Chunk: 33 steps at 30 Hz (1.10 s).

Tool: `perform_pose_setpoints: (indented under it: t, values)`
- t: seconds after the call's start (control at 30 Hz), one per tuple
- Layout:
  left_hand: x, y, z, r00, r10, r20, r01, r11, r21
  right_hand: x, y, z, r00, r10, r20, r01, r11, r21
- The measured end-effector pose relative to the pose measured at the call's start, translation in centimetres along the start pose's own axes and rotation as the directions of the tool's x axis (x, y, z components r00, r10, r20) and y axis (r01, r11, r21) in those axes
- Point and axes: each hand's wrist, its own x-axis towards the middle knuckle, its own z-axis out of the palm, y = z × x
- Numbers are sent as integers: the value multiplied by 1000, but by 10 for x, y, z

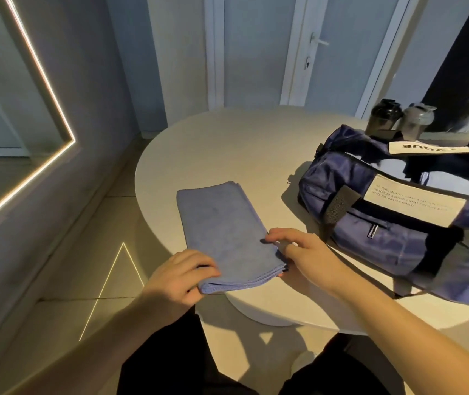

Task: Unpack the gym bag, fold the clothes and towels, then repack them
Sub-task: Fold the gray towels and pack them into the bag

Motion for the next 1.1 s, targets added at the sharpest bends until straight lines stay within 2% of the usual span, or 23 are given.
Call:
perform_pose_setpoints:
  t: [0.07, 0.1, 0.17, 0.23, 0.3, 0.43, 0.53, 0.67, 0.8, 0.93, 1.1]
  values:
    - [3, 5, -5, 996, -88, 17, 89, 993, -80, -3, 6, -7, 994, -56, 99, 46, 995, 94]
    - [6, 8, -7, 988, -149, 28, 151, 982, -116, -4, 8, -11, 979, -119, 167, 111, 992, 55]
    - [10, 14, -8, 958, -286, 32, 287, 939, -192, -6, 11, -16, 946, -204, 252, 250, 955, -163]
    - [15, 18, -10, 916, -400, -9, 379, 876, -298, -2, 11, -17, 950, -221, 220, 273, 931, -242]
    - [22, 19, -11, 872, -489, -39, 439, 814, -380, 4, 2, -14, 963, -225, 147, 252, 946, -202]
    - [46, 6, -13, 695, -716, -68, 599, 629, -496, 35, -25, -12, 965, -258, 54, 262, 925, -275]
    - [69, -19, -20, 617, -783, -81, 643, 561, -521, 73, -49, -3, 978, -205, 38, 207, 939, -273]
    - [98, -74, -24, 590, -802, -92, 720, 575, -388, 134, -73, 20, 985, -158, -67, 130, 942, -311]
    - [115, -127, -19, 591, -807, -26, 779, 578, -244, 188, -72, 40, 988, -103, -115, 47, 911, -411]
    - [120, -156, -9, 615, -788, 25, 782, 605, -152, 216, -56, 49, 987, -37, -159, -46, 871, -489]
    - [120, -166, -1, 647, -763, -19, 760, 646, -67, 221, -54, 56, 967, -38, -252, -106, 838, -535]
